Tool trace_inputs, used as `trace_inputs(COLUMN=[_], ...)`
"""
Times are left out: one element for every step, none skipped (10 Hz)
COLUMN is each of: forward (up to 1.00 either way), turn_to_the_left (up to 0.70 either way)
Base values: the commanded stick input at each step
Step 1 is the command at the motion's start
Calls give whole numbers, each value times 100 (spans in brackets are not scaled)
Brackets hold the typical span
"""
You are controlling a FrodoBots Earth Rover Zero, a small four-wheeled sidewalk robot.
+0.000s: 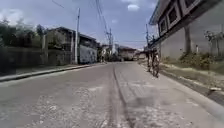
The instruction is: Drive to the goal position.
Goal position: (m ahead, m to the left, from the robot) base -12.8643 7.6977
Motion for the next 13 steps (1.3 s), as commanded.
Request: trace_inputs(forward=[100,100,100,100,100,100,100,100,100,100,100,100,100], turn_to_the_left=[0,0,0,0,0,0,0,0,0,0,0,0,0])
